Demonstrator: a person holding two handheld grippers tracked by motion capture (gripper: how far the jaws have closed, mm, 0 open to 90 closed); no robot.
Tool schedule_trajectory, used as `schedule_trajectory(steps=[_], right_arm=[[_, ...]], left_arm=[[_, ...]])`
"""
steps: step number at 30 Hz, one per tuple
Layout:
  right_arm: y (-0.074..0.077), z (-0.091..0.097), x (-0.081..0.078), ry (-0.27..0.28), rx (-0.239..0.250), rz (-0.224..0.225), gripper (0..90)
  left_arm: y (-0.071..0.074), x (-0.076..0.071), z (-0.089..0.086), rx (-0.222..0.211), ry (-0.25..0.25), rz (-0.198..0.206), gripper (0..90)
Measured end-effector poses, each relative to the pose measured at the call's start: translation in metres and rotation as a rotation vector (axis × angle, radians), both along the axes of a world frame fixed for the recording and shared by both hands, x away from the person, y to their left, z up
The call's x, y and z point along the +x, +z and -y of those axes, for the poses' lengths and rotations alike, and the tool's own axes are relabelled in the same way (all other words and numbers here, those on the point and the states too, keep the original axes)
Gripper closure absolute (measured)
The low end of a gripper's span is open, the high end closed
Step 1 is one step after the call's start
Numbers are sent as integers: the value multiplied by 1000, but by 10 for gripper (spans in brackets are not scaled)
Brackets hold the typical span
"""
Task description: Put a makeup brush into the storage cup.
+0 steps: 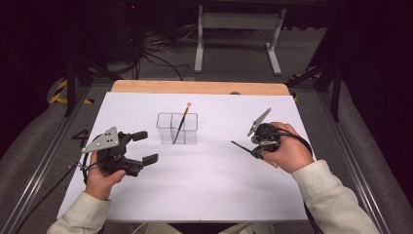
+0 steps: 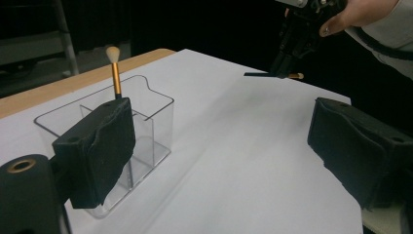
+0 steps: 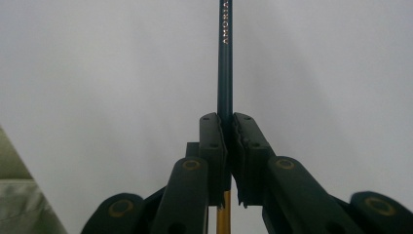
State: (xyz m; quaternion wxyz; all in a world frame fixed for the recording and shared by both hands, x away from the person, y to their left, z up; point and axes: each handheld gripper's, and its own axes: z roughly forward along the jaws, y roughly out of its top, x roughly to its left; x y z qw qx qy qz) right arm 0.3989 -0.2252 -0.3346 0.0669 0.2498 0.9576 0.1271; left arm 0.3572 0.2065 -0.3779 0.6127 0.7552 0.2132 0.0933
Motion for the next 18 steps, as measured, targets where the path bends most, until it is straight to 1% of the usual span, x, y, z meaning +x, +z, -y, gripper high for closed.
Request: schedule_trajectory(steps=[3, 4, 5, 6, 7, 8, 10, 11, 12, 13, 14, 15, 18], right_arm=[[5, -7, -6, 34, -2, -2, 835], [7, -9, -8, 54, -3, 0, 835], [10, -13, -12, 73, -1, -5, 835], [10, -13, -12, 73, -1, -5, 835], [13, -18, -16, 96, -1, -10, 835], [13, -18, -16, 96, -1, -10, 835], [16, -22, -19, 118, -2, -10, 835], [17, -24, -21, 125, 0, -16, 835], [19, -27, -23, 141, 1, -16, 835], [19, -27, -23, 141, 1, -16, 835], [20, -29, -25, 146, -2, -15, 835], [21, -31, -27, 152, -3, -20, 834], [23, -38, -32, 193, -2, -33, 835]], left_arm=[[1, 0, 4, -4, -23, -1, 106], [1, 0, 5, -6, -29, -3, 105], [1, 0, 7, -7, -47, 0, 105], [1, 0, 7, -7, -47, 0, 105], [2, 0, 9, -8, -59, 0, 104], [2, 0, 9, -8, -59, 0, 102], [2, 0, 11, -3, -73, 6, 102], [2, 0, 12, -9, -78, 1, 102], [2, 0, 14, -9, -94, 4, 102], [2, 0, 14, -9, -94, 4, 102], [2, 0, 14, -8, -104, 8, 102], [2, -1, 15, -10, -112, 2, 102], [1, -2, 22, -5, -143, 2, 102]])
